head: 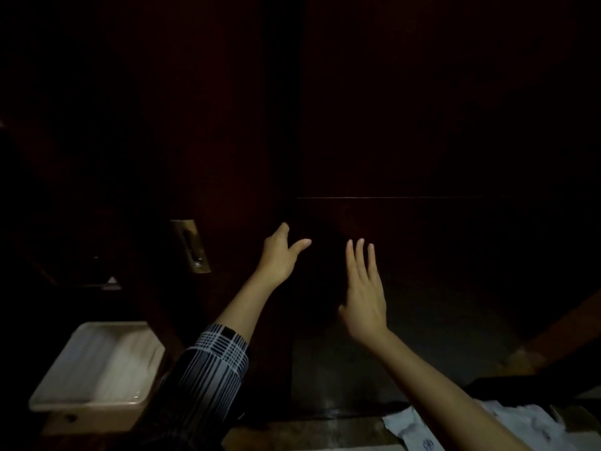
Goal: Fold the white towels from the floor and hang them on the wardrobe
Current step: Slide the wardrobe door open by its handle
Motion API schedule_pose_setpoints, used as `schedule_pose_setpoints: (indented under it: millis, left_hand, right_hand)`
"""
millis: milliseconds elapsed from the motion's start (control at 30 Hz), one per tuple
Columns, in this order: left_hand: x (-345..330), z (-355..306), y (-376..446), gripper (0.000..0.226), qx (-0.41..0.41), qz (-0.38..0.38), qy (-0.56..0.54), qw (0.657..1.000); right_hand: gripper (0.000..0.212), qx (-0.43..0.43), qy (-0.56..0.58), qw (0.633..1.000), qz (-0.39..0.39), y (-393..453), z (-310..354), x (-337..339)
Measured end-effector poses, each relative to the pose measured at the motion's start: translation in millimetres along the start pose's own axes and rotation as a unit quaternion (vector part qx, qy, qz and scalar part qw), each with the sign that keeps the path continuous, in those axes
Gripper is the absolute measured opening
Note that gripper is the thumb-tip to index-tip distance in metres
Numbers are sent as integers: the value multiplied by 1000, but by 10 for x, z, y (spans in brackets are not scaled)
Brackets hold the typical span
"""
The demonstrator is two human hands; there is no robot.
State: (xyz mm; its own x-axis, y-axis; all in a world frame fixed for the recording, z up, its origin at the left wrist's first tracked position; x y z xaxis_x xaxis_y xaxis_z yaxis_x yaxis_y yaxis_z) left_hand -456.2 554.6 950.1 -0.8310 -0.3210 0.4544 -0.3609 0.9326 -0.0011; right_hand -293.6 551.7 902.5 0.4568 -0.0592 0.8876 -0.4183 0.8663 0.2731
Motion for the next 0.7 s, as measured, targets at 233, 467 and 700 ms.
schedule_pose_setpoints:
  millis: [233,467,700]
  left_hand:
    - [471,456,-240,43,46,-168,-47,984]
    - [414,522,-461,69,-31,-305,54,950]
    - [110,285,-193,71,-111,-297,47,947]
  right_hand:
    - [112,116,-88,989,41,29,451,-164]
    - [106,229,-143,962,-34,232,500,-223]
    - [101,310,-244,912,-109,543,249,-4]
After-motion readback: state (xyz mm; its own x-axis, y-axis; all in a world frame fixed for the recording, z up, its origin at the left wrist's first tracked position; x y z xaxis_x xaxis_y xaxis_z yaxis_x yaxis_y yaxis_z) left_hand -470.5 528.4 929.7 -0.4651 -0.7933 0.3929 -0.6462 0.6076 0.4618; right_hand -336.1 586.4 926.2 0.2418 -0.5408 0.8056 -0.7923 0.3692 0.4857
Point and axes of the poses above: each hand's wrist, its own y-axis towards the middle knuckle, its own x-axis out of the back of the hand, z = x × y, the point moved 3 cm from there along y, towards the middle knuckle, and after that the axes turned 4 degrees about x, right-handed, at the moved point
